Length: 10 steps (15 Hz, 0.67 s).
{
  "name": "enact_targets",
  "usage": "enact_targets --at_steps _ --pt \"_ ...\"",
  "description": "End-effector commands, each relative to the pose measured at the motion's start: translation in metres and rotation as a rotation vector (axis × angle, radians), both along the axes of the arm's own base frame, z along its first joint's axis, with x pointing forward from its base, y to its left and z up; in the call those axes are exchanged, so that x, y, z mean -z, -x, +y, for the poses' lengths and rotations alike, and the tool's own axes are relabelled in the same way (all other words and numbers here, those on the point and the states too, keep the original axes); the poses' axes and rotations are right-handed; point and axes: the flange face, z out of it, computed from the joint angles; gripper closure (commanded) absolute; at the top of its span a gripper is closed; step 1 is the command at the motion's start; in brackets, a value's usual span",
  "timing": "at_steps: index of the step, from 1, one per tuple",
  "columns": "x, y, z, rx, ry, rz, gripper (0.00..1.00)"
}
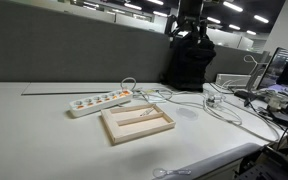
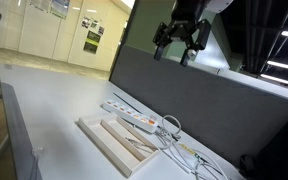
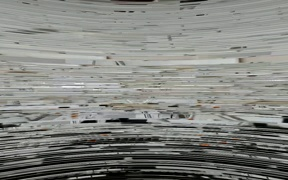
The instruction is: Remove the screwdriver from the tray and put it on the table
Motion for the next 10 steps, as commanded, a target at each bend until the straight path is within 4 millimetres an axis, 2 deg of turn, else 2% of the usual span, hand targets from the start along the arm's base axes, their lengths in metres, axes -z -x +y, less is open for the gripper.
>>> enact_targets --at_steps 1,7,10 --pt "0.041 -0.029 0.002 0.103 0.071 -0.041 0.00" --pt "0.141 -0.062 0.023 0.175 0.096 -0.026 0.00" --pt "0.174 -0.074 0.029 0.189 0.087 -0.012 0.00"
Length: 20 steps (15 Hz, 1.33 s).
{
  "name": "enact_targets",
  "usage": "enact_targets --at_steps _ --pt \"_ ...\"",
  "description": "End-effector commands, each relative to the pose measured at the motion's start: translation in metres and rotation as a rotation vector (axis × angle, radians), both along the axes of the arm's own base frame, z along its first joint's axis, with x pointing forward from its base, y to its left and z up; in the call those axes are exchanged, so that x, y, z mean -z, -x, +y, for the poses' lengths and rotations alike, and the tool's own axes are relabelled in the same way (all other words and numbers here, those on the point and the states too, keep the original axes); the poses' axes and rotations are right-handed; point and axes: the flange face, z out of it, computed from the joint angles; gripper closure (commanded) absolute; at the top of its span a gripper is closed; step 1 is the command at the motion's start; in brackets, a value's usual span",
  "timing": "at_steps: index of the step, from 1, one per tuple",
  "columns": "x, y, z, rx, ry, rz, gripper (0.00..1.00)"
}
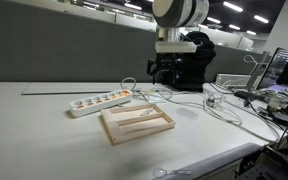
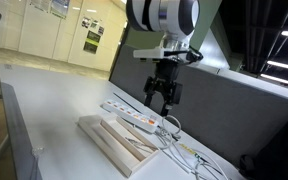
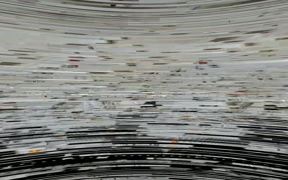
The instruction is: Remove the screwdriver from the tray and put it on the table
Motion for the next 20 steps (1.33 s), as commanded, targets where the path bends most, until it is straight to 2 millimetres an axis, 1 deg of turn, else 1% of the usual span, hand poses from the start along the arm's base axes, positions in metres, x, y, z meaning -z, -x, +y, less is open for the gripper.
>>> enact_targets --at_steps 1,2,4,9,13,18,20 --pt "0.027 -0.025 0.007 0.032 0.004 -0.003 0.00" --pt "0.020 -0.009 0.004 0.003 -0.003 0.009 0.00" --pt "0.031 -0.011 0.006 -0.003 -0.003 0.020 0.00" --pt "0.027 -0.011 0.005 -0.003 -0.002 0.013 0.00" --pt "0.052 -0.018 0.001 0.009 0.000 0.022 0.00" --pt "0.093 -0.034 -0.013 0.040 -0.026 -0.042 0.00" --pt "0.109 -0.040 -0.014 0.047 -0.055 -0.046 0.00"
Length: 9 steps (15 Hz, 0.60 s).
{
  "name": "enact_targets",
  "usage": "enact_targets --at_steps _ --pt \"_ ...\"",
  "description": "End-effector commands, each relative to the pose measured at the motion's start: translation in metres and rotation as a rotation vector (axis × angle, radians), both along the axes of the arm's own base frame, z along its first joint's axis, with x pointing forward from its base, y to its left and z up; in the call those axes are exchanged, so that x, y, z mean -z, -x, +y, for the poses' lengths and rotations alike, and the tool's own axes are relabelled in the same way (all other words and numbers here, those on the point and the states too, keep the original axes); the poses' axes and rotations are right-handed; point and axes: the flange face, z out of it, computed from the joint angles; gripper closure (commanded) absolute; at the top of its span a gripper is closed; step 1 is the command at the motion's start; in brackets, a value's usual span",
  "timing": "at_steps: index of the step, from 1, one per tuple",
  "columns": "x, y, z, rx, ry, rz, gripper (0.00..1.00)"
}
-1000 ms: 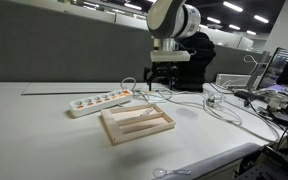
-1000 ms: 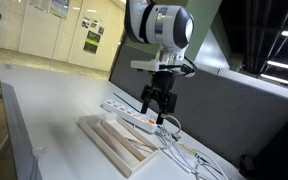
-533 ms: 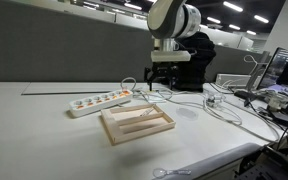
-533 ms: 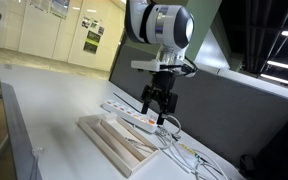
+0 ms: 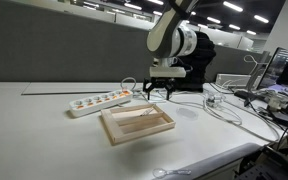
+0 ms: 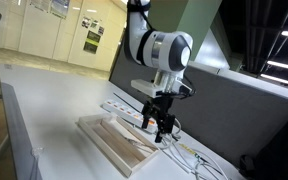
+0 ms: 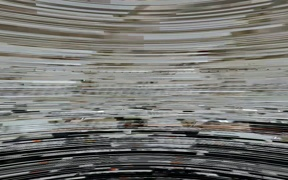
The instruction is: Remove the screwdriver from the tray and put it on the table
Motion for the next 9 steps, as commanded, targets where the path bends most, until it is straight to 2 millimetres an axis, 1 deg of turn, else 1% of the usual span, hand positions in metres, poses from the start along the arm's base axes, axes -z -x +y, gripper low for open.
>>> enact_targets --at_steps 1,5,9 --pt "0.024 -0.019 0.000 0.010 -0.035 -0.016 0.00" --pt "0.043 -0.028 0.005 -0.005 -0.066 -0.012 0.00" --pt "0.051 -0.035 0.011 -0.027 -0.077 -0.008 0.00"
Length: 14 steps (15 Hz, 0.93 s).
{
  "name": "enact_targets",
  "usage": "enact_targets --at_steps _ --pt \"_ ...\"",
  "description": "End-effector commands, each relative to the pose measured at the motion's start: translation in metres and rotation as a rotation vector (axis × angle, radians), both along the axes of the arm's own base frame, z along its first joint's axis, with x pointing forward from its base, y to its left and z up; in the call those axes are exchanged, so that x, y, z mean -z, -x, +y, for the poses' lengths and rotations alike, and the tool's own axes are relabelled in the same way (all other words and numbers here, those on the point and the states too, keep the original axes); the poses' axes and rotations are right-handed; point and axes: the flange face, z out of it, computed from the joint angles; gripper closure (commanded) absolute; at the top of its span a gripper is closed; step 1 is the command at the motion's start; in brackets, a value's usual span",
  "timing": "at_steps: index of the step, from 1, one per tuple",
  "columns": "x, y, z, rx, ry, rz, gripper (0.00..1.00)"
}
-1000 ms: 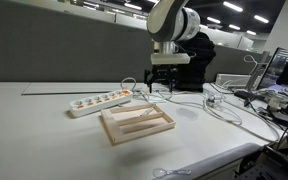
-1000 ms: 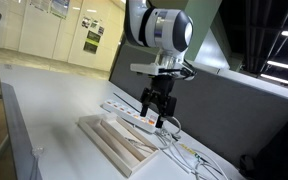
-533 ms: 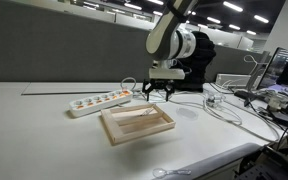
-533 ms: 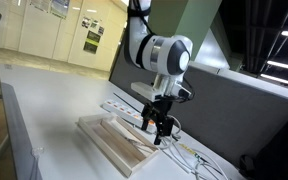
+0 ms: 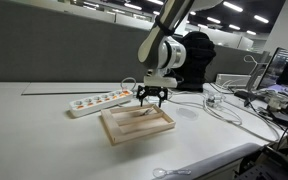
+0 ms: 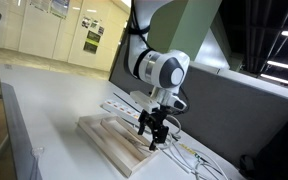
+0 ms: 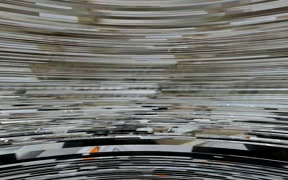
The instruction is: Remove the screwdriver from the tray and put it on the table
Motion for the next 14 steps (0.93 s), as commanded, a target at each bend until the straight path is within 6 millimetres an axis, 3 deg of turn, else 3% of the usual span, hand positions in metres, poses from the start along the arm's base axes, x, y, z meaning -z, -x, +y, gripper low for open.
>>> enact_targets --at_steps 1,2,8,14 --pt "0.004 -0.013 0.004 -0.012 -0.011 -0.008 0.25" --pt "0.006 -0.014 0.005 -0.014 -0.014 -0.007 0.26" --pt "0.012 -0.017 0.012 -0.029 -0.029 -0.002 0.63" --pt "0.000 -0.011 0.015 -0.007 -0.040 -0.003 0.97"
